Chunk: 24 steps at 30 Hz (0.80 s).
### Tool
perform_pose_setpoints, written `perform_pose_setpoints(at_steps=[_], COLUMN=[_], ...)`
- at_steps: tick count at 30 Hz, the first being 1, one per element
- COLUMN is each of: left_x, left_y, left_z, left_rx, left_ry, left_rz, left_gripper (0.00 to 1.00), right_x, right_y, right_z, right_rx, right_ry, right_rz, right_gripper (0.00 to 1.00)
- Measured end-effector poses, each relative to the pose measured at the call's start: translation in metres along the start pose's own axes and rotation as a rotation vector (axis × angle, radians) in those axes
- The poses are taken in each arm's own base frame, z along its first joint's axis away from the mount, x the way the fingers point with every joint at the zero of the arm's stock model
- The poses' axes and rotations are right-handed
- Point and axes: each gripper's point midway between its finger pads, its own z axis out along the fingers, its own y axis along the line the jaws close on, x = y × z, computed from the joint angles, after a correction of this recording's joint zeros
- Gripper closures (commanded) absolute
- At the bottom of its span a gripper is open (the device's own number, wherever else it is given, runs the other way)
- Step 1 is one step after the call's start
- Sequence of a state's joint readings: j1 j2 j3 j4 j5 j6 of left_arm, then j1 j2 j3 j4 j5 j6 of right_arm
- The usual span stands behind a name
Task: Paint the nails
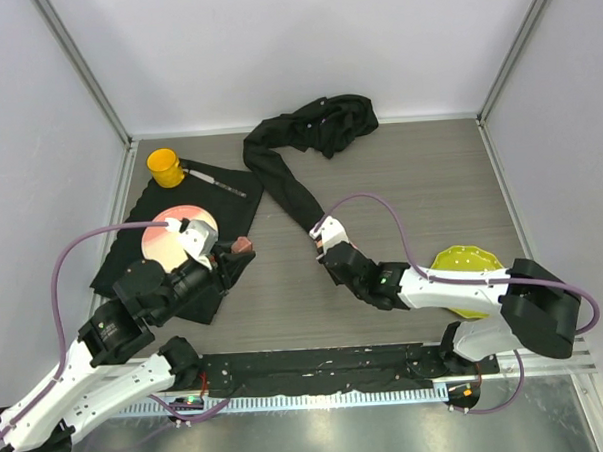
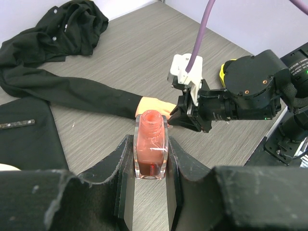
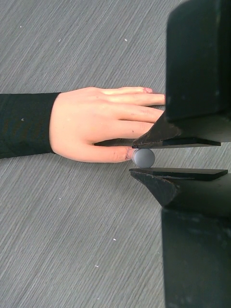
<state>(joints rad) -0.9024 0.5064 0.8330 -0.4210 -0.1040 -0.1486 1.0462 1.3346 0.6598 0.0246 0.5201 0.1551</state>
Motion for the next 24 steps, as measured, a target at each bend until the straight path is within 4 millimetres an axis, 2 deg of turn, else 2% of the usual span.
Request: perform_pose_setpoints(at_steps=[24], left_x=[0.0003], left_y=[-0.0021], left_z=[0.0001], left_rx=[0.017], left_ry=[0.0], left_rz=[-0.001], left_gripper=[1.0], right_x=[0.0005], right_y=[-0.0006], right_z=[0.0076], right_rx=[0.022], right_ry=[0.0], right_rz=[-0.028], right_gripper=[0.99])
